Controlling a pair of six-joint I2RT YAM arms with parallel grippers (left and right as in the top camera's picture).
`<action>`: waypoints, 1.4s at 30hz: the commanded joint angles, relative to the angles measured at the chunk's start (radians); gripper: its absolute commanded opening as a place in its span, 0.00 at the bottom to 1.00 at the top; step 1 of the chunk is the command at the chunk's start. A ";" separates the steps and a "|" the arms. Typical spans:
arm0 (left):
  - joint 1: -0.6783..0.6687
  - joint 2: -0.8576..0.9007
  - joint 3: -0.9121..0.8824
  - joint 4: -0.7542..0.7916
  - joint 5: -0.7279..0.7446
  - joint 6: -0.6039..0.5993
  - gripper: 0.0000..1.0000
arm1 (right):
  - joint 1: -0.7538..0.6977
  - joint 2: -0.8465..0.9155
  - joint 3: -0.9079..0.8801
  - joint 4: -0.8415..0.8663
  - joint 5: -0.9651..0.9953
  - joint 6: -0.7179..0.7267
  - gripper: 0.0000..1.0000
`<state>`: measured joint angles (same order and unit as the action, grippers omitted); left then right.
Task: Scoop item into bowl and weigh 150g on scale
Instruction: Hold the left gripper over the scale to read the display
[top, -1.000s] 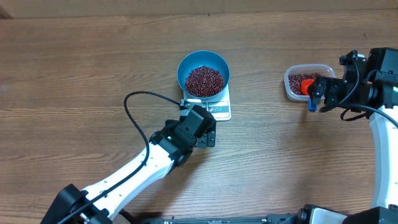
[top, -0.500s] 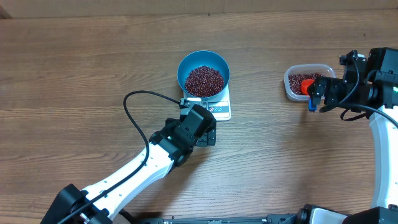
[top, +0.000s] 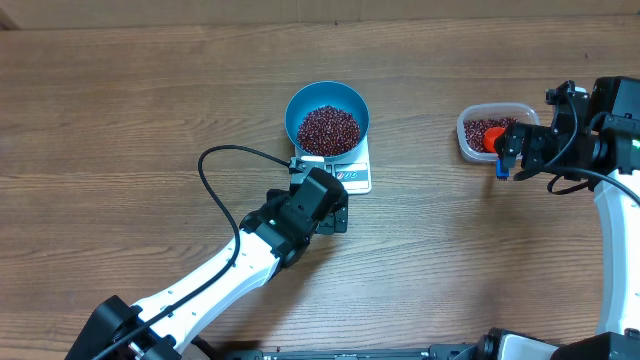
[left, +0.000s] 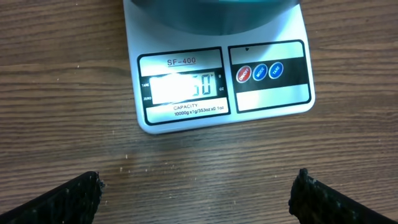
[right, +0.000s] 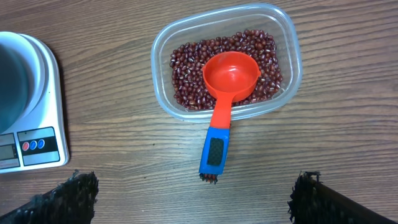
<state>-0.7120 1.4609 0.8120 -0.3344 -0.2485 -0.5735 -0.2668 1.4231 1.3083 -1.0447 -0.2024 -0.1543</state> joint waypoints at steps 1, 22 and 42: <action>-0.002 0.001 -0.006 0.025 -0.023 0.013 0.99 | -0.002 -0.007 0.022 0.002 0.003 -0.005 1.00; -0.002 0.001 -0.006 0.015 -0.013 0.013 0.99 | -0.002 -0.007 0.022 0.002 0.003 -0.005 1.00; -0.002 -0.015 -0.006 0.023 -0.009 0.013 1.00 | -0.002 -0.007 0.022 0.002 0.003 -0.005 1.00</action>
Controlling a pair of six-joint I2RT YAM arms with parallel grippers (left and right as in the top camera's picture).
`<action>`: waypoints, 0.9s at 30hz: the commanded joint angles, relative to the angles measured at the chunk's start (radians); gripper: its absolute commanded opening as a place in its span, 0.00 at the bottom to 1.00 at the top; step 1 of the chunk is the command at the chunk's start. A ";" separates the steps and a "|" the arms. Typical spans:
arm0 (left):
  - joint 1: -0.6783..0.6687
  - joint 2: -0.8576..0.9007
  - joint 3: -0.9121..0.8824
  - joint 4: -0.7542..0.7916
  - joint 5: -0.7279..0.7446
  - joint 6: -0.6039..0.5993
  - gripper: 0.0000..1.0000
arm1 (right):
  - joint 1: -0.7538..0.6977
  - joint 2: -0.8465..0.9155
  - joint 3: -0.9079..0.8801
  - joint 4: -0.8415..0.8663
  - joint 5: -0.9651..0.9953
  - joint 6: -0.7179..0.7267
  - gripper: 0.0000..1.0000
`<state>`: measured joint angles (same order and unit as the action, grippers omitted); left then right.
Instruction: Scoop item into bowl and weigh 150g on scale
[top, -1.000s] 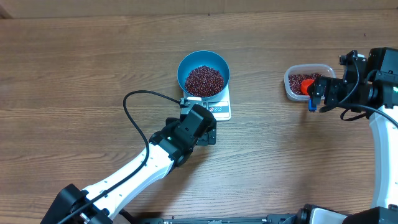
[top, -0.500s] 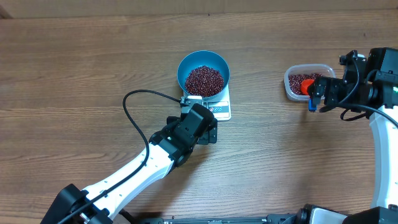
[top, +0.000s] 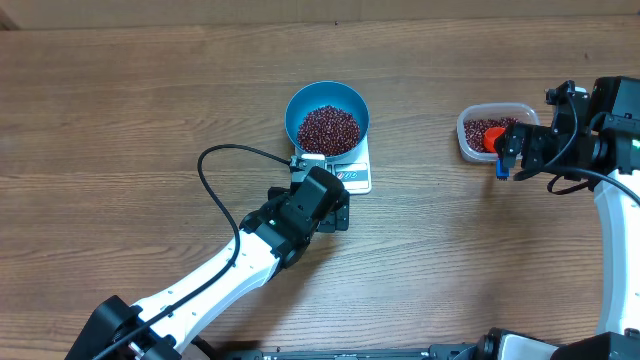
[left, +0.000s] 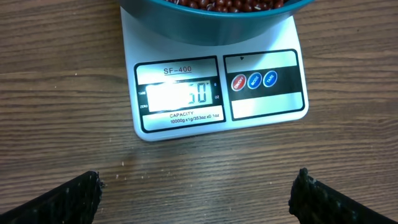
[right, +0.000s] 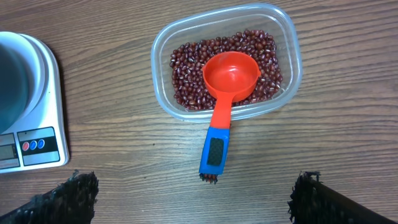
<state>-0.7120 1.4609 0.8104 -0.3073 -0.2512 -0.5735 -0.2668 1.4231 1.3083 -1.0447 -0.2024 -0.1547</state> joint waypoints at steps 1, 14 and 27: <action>-0.002 -0.027 -0.005 -0.008 -0.006 0.013 1.00 | -0.002 -0.007 0.022 0.002 0.003 -0.004 1.00; -0.001 -0.280 -0.008 -0.092 0.013 0.211 0.99 | -0.002 -0.007 0.022 0.002 0.003 -0.004 1.00; 0.283 -0.716 -0.318 0.138 0.195 0.473 0.99 | -0.002 -0.007 0.022 0.002 0.003 -0.004 1.00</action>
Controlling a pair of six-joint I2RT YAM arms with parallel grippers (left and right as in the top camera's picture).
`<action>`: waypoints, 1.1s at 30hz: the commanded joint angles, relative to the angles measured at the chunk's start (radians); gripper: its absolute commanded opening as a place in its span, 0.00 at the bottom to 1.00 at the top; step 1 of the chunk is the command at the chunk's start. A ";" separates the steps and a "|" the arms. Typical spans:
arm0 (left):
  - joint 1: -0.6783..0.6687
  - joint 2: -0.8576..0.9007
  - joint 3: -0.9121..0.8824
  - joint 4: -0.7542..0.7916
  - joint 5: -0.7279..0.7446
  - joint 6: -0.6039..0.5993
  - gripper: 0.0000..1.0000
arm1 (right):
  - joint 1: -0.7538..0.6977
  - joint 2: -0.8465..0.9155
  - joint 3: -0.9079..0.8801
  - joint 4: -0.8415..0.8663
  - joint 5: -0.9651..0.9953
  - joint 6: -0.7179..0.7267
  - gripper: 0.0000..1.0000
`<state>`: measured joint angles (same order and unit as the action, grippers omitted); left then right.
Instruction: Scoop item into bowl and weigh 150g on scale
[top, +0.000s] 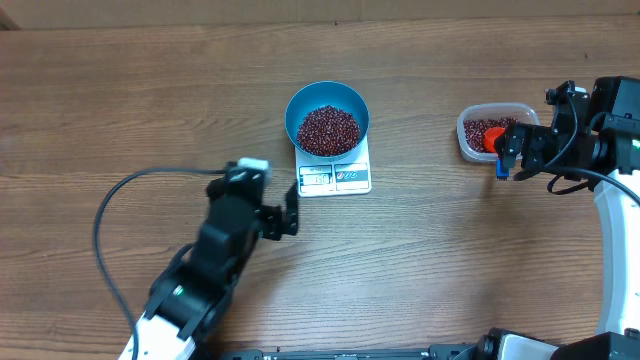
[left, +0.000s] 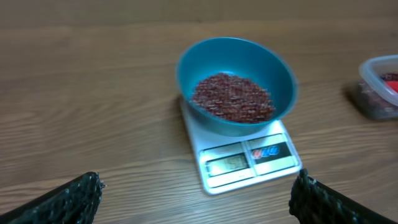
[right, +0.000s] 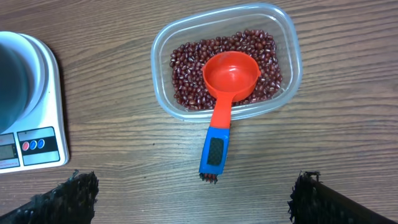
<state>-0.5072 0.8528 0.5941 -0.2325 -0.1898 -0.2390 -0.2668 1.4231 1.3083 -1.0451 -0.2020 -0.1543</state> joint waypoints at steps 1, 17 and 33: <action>0.100 -0.140 -0.133 0.093 0.162 0.164 0.99 | -0.002 -0.007 0.022 0.003 0.003 -0.005 1.00; 0.353 -0.622 -0.593 0.448 0.324 0.243 1.00 | -0.002 -0.007 0.022 0.003 0.003 -0.004 1.00; 0.496 -0.850 -0.589 0.166 0.303 0.303 1.00 | -0.002 -0.007 0.022 0.003 0.003 -0.005 1.00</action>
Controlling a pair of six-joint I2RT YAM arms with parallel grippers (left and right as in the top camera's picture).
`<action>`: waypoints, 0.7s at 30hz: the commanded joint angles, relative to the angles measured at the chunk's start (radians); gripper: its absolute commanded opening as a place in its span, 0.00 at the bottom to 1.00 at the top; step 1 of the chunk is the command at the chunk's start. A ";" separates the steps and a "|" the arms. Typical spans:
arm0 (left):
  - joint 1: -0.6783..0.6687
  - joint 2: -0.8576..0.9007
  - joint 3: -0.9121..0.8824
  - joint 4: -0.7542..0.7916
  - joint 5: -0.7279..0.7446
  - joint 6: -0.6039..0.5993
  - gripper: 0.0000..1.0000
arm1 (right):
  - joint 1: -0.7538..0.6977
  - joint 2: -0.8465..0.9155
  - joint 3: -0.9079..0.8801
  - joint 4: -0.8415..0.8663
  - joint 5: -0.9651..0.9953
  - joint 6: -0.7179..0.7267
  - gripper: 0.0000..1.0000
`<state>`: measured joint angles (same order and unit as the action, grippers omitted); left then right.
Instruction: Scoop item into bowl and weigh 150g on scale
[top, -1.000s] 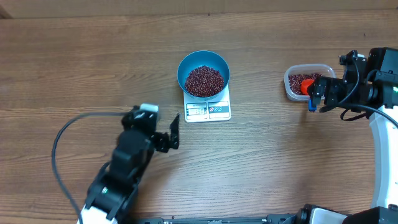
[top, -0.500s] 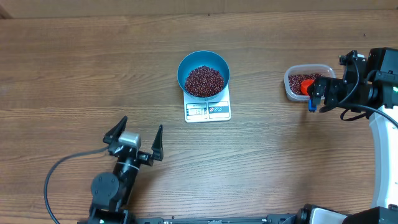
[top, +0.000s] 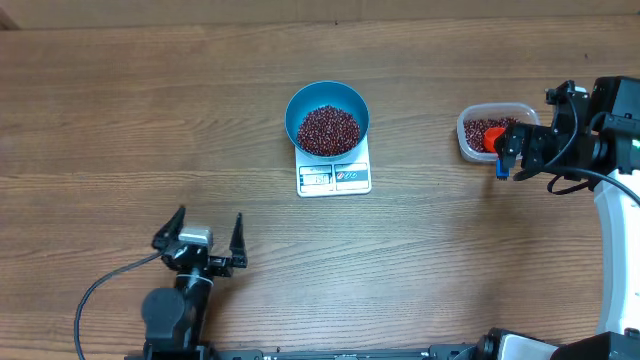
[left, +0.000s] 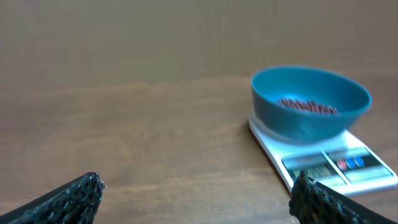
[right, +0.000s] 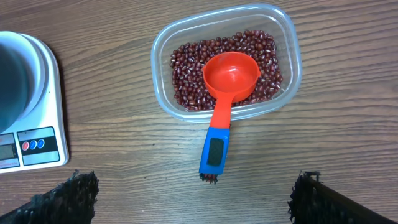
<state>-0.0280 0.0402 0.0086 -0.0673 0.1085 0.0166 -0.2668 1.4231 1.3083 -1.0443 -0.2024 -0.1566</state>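
Observation:
A blue bowl (top: 327, 118) holding red beans stands on the white scale (top: 334, 177) mid-table; both also show in the left wrist view, the bowl (left: 310, 112) on the scale (left: 339, 163). A clear tub (right: 225, 60) of beans lies at the right, with the red scoop (right: 224, 93) resting empty in it, its blue handle over the rim. My left gripper (top: 204, 243) is open near the front left, far from the scale. My right gripper (right: 189, 199) is open just short of the scoop's handle, holding nothing.
The tub (top: 495, 130) sits near the right arm (top: 590, 140). A black cable (top: 110, 280) trails from the left arm at the front edge. Bare wooden tabletop (top: 150, 120) lies to the left of the scale.
My left arm has drawn back from left of the scale to the front left corner, and its camera now looks level across the table. The right arm, scoop and tub have not moved.
My left gripper hung open just in front of the scale, its camera close on the display with the bowl of beans above. It then stood further back, then left of the scale, and now at the front left. The right gripper stayed open by the scoop throughout.

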 joint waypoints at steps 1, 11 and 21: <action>0.017 -0.038 -0.004 -0.009 -0.003 0.052 0.99 | -0.002 -0.007 0.022 0.002 0.003 -0.002 1.00; 0.017 -0.038 -0.004 -0.004 -0.011 0.058 1.00 | -0.002 -0.007 0.022 0.002 0.003 -0.002 1.00; 0.016 -0.036 -0.004 -0.004 -0.011 0.058 0.99 | -0.002 -0.007 0.022 0.002 0.003 -0.002 1.00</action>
<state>-0.0185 0.0151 0.0086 -0.0677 0.1043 0.0563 -0.2668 1.4231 1.3083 -1.0447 -0.2024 -0.1574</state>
